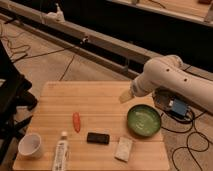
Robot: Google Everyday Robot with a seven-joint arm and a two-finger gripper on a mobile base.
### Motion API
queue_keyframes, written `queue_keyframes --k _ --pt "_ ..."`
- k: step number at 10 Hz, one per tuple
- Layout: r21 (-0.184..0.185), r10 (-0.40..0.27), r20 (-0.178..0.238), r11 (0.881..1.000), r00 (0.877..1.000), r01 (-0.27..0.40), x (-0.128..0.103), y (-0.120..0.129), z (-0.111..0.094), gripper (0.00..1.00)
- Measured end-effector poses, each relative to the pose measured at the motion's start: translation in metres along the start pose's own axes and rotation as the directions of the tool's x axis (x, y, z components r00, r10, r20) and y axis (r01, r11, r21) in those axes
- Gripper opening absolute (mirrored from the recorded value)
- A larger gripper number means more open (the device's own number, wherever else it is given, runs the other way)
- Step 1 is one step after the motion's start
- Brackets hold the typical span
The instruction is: Stand the bottle upright
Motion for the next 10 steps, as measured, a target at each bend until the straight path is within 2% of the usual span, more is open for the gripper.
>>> queue_keyframes --k 2,4,7,10 --pt "-0.005 0.018 0.027 1.0 0.999 -0.018 -0.01 0.005 -0.007 0.66" --pt "-0.048 0.004 0.035 0.999 0.999 -0.003 -0.021 0.034 -0.002 0.66" --pt "-0.111 -0.032 -0.002 0.993 0.999 0.032 -0.024 0.076 0.026 0.66" --pt "-0.182 -0.096 -0.049 0.98 0.994 0.085 -0.016 0.124 0.057 0.66"
